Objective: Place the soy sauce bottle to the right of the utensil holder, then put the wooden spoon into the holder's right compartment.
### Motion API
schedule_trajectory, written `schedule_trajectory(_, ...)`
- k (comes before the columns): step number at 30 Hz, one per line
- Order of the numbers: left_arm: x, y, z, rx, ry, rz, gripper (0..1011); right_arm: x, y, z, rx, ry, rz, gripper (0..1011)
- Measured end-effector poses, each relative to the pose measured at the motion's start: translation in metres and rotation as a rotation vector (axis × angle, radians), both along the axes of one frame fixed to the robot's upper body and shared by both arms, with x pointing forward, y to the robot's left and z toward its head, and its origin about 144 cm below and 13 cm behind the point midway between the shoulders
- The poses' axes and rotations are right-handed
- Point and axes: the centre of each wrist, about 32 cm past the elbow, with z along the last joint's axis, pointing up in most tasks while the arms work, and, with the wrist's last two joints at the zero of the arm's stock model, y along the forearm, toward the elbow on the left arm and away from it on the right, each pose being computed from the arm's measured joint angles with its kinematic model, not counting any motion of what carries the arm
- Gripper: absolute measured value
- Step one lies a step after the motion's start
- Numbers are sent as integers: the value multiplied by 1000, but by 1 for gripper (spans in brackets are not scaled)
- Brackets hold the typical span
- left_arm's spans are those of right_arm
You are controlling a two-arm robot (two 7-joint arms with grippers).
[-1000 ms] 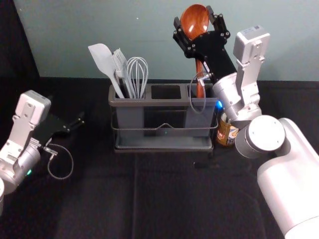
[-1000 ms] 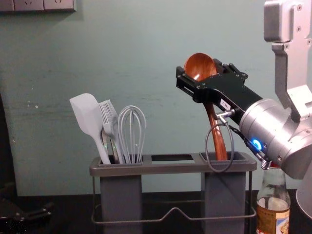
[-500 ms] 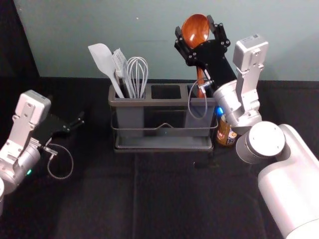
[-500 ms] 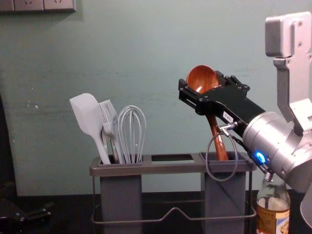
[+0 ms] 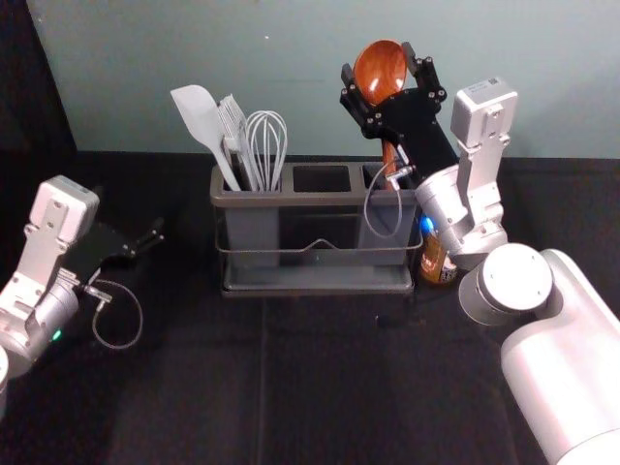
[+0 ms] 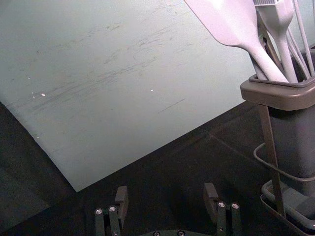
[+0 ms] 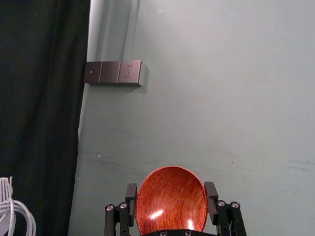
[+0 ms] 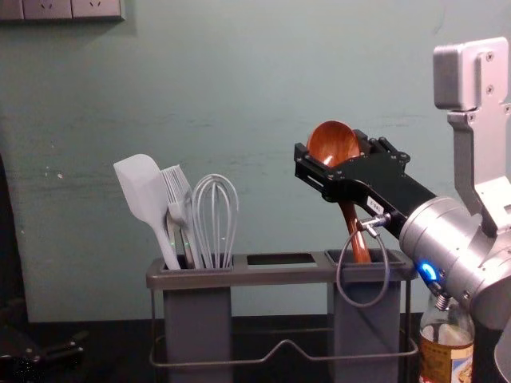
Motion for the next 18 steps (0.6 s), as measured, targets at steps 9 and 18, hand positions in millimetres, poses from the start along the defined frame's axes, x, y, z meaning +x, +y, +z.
schedule_trajectory(9, 0, 0, 0, 0, 0, 0, 1005, -2, -3, -7, -2, 18, -6, 855)
schedule_trajectory(18, 0, 0, 0, 0, 0, 0, 1005, -3, -3, -6, 6, 17, -4, 1003)
